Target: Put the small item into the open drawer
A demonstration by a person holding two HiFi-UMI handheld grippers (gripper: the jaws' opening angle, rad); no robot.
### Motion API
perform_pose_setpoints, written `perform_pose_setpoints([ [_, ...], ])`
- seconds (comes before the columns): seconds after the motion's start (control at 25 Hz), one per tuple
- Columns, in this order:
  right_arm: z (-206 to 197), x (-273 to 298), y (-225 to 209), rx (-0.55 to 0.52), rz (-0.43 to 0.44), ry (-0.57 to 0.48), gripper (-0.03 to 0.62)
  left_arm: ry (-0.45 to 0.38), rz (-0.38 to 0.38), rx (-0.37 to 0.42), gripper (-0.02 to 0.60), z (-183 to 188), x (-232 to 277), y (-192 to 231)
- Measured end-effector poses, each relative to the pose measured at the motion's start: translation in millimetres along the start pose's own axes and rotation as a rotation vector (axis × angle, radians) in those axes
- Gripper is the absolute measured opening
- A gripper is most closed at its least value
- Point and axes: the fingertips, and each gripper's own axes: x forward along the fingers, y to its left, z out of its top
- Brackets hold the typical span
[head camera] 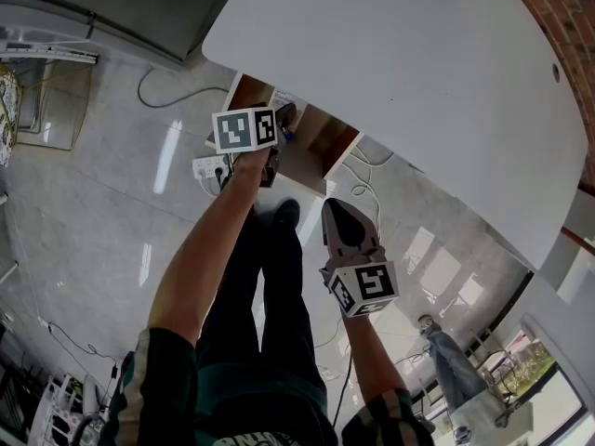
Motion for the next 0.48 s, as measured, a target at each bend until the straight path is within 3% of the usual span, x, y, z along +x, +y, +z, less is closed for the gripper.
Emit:
perform_pose_setpoints([
  [0.16, 7, -4, 4, -0.006, -0.005, -0.004, 0.025, -0.115, -0.031, 0.131, 0.279, 8, -26, -21],
  [0.32, 18, -10, 6, 0.009, -0.026, -0.018, 0.025, -0.151, -0.030, 0.323, 0.272, 7, -48, -42],
  [0.48, 26, -19, 11, -0.005, -0.031, -0.030, 0.025, -0.157, -0.033, 0.445, 0.147, 0, -70, -58],
])
